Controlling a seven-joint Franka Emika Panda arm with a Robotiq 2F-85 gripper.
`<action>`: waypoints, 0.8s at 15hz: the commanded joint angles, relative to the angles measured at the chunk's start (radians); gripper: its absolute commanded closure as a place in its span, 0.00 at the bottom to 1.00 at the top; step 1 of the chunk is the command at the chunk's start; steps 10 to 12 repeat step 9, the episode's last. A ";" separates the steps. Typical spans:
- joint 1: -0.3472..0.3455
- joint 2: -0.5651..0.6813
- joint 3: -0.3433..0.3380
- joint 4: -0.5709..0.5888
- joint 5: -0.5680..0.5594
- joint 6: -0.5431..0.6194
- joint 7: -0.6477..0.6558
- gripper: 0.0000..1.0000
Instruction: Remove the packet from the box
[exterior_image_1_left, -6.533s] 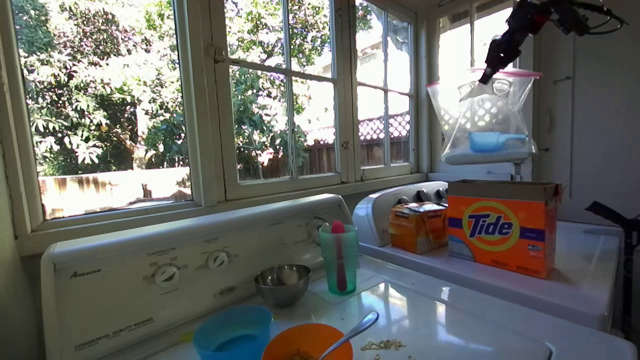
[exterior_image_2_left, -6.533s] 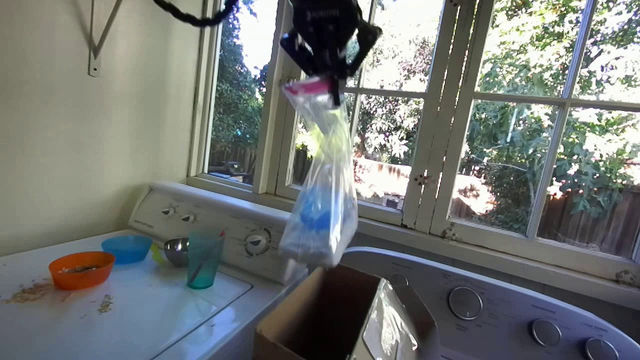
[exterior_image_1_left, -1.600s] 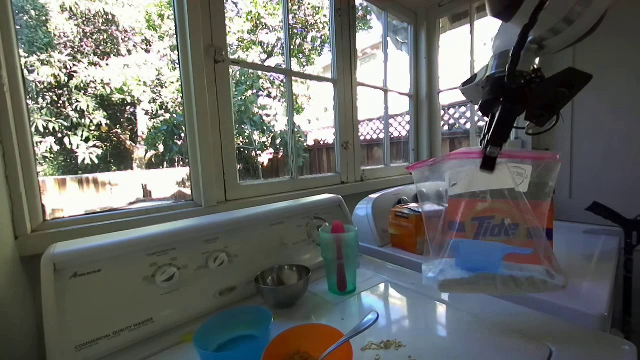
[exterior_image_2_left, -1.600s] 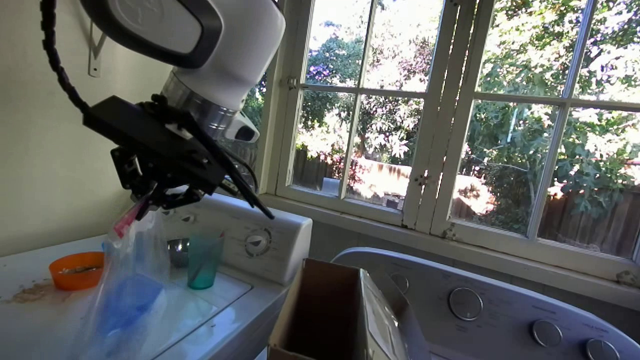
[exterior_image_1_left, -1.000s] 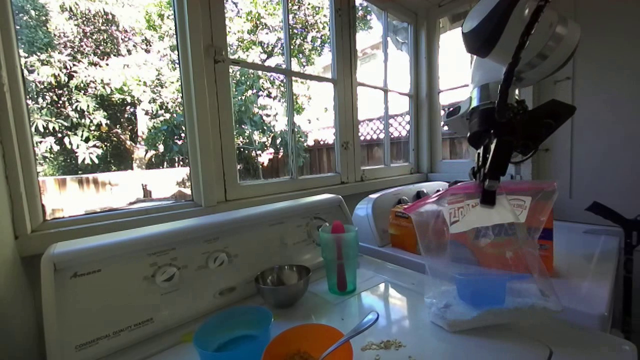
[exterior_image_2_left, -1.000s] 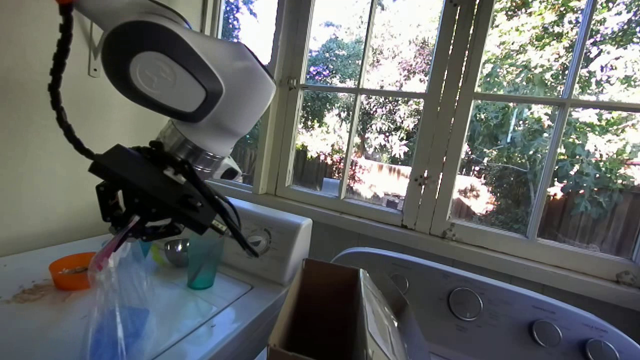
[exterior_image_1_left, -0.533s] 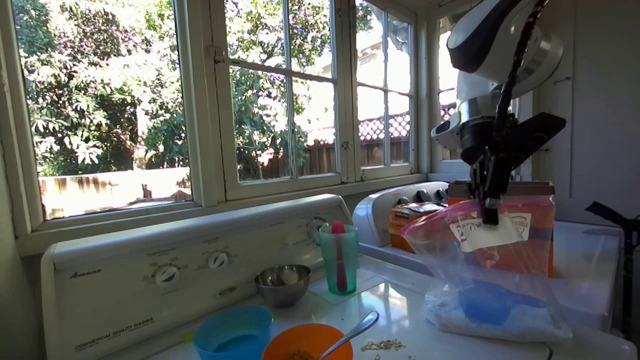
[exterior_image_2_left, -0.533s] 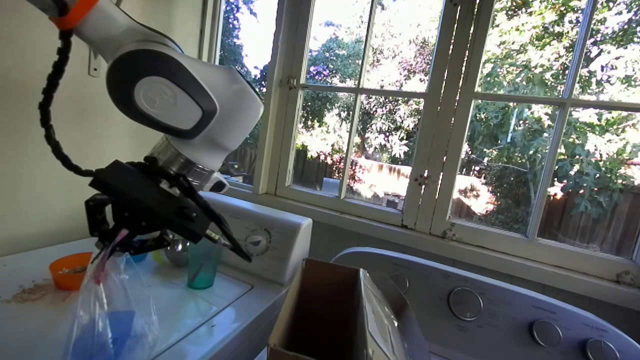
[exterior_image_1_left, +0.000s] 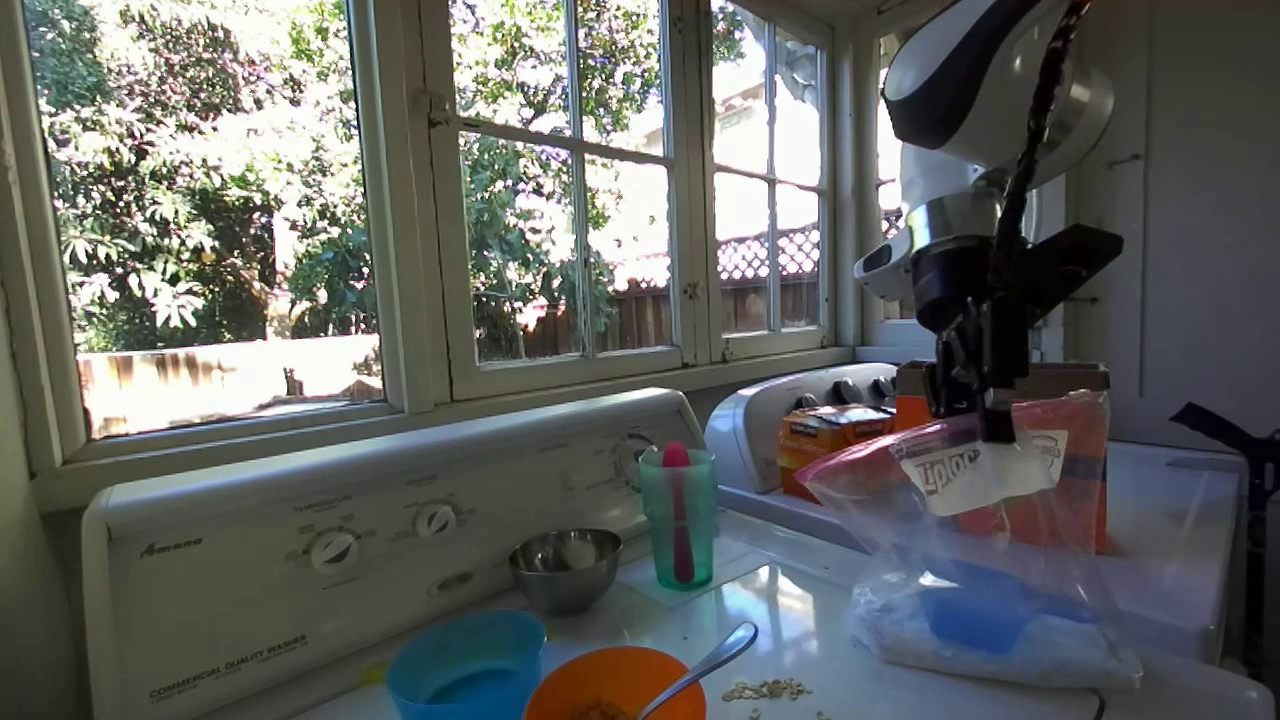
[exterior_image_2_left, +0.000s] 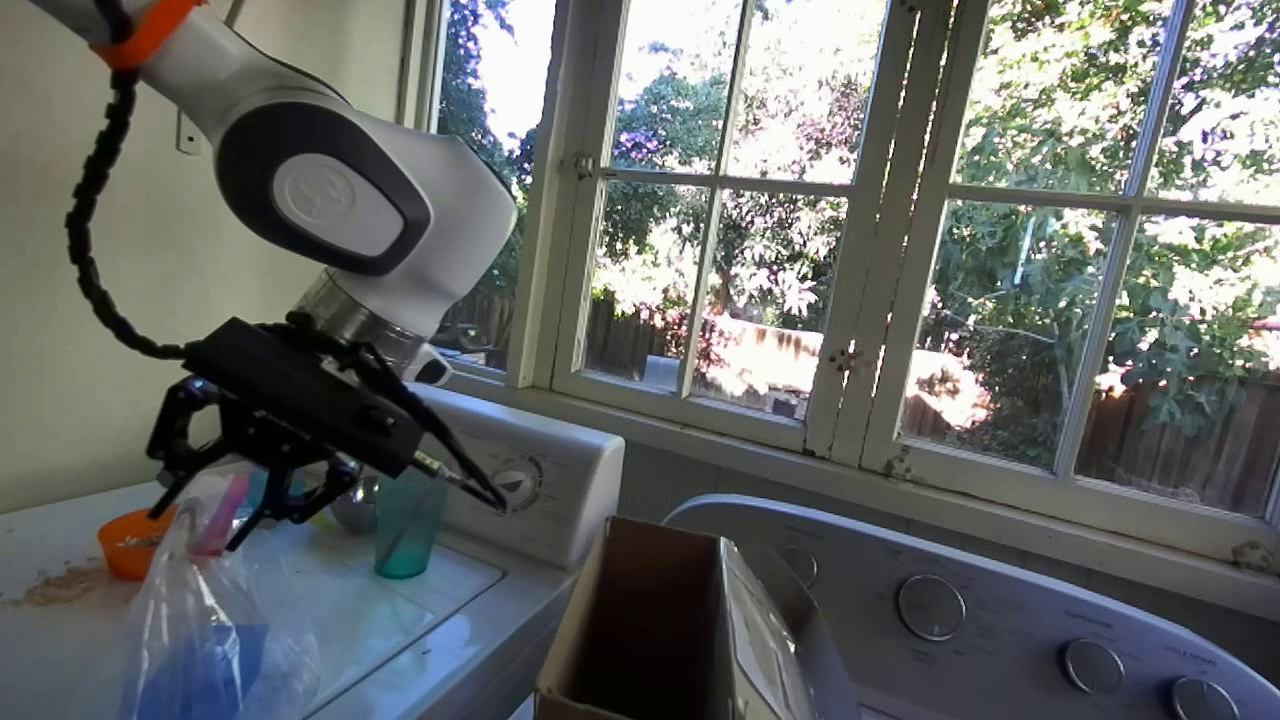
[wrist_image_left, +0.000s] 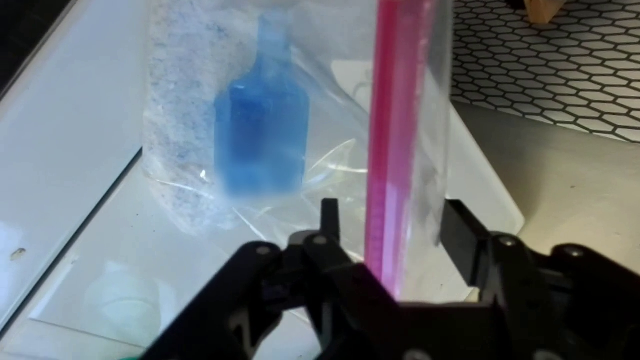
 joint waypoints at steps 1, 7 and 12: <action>0.002 -0.060 0.009 -0.007 -0.005 0.029 0.012 0.12; 0.001 -0.154 -0.015 -0.010 -0.021 0.173 0.081 0.00; 0.002 -0.130 -0.016 0.020 -0.001 0.140 0.054 0.00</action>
